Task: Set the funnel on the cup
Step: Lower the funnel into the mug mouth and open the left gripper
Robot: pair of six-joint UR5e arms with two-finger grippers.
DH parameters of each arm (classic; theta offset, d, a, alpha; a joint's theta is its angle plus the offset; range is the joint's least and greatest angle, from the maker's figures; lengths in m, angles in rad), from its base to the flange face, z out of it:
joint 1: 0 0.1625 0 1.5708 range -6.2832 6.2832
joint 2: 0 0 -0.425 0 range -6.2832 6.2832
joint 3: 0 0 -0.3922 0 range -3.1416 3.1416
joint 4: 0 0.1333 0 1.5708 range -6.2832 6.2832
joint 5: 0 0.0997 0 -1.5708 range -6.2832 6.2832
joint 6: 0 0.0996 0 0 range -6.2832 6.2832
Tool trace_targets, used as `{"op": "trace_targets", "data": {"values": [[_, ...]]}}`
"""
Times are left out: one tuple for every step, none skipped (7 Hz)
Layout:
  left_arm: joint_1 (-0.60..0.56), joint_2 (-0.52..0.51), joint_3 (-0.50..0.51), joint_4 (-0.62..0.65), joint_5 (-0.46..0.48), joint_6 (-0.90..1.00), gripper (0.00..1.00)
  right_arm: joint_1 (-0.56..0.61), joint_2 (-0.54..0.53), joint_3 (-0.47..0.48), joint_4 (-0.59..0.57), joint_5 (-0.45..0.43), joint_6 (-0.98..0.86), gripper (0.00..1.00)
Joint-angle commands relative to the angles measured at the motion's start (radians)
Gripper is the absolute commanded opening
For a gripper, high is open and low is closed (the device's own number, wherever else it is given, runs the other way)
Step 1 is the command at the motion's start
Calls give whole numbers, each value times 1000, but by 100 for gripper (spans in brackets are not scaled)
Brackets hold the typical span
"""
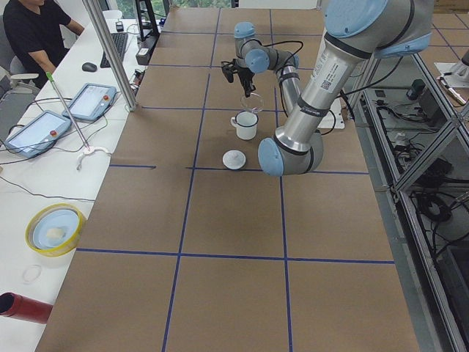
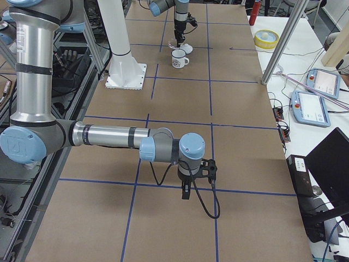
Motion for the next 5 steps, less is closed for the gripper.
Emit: {"op": "trace_targets", "data": {"values": [[1, 4, 61, -60, 30, 4, 0, 0, 0, 0, 0, 0, 0, 100], [2, 8, 69, -69, 47, 7, 0, 0, 0, 0, 0, 0, 0, 100], [10, 10, 87, -71, 53, 11, 66, 0, 0, 0, 0, 0, 0, 100], [10, 8, 89, -77, 70, 11, 100, 0, 0, 0, 0, 0, 0, 100], [10, 8, 80, -76, 100, 11, 100, 0, 0, 0, 0, 0, 0, 100]]}}
